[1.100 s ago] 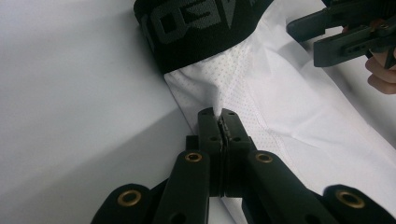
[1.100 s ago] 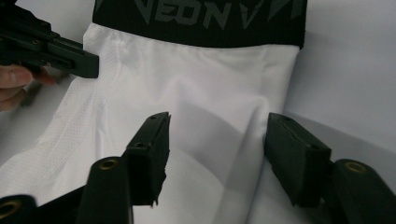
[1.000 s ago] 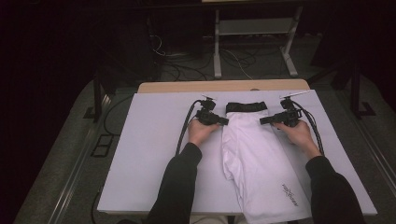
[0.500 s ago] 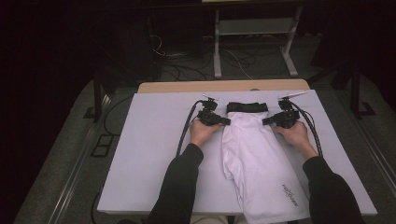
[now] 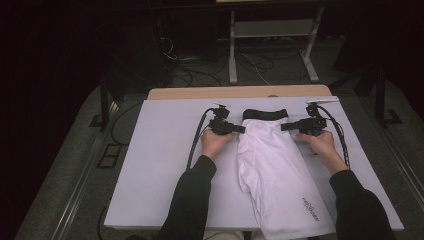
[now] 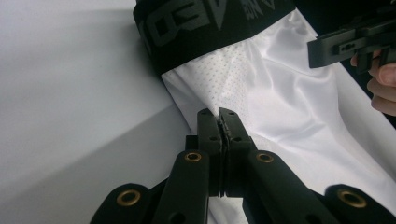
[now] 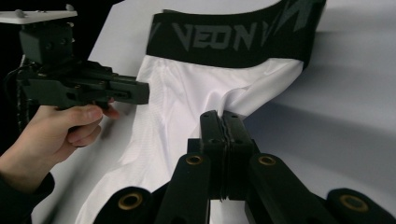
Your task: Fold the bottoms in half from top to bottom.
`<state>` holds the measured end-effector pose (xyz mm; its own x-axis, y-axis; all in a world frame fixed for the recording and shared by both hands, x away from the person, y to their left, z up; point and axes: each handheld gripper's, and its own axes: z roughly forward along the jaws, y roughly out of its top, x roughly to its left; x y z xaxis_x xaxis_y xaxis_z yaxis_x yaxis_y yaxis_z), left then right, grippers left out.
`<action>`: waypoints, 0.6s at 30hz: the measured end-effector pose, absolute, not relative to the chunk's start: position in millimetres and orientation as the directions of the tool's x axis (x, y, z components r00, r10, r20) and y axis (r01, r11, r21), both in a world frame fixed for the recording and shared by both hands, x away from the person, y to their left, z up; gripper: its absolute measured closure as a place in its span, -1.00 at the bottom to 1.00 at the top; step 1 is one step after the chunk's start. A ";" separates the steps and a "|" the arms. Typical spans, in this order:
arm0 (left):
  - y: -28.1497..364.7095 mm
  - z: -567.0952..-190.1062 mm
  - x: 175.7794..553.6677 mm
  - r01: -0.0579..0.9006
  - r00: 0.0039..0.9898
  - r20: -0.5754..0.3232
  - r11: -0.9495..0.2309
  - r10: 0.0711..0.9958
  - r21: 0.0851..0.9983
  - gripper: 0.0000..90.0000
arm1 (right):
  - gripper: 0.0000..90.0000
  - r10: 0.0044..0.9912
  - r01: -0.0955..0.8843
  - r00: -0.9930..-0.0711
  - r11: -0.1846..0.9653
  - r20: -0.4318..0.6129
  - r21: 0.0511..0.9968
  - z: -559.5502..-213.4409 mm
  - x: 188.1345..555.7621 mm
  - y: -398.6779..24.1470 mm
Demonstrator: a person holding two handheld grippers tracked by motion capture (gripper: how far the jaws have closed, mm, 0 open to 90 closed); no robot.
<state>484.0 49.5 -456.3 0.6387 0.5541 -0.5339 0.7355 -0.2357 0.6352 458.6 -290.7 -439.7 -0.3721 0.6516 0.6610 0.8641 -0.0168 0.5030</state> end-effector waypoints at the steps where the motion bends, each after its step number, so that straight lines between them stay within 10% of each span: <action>1: 49.2 -454.8 482.7 0.734 0.640 -0.533 -0.237 0.553 0.636 0.94 | 0.95 0.653 0.860 -0.379 -0.012 0.655 0.510 -437.6 457.6 -290.9; 18: 41.2 -419.0 457.1 0.695 0.687 -0.507 -0.267 0.521 0.667 0.95 | 0.95 0.637 0.822 -0.443 0.008 0.631 0.569 -414.5 438.3 -294.8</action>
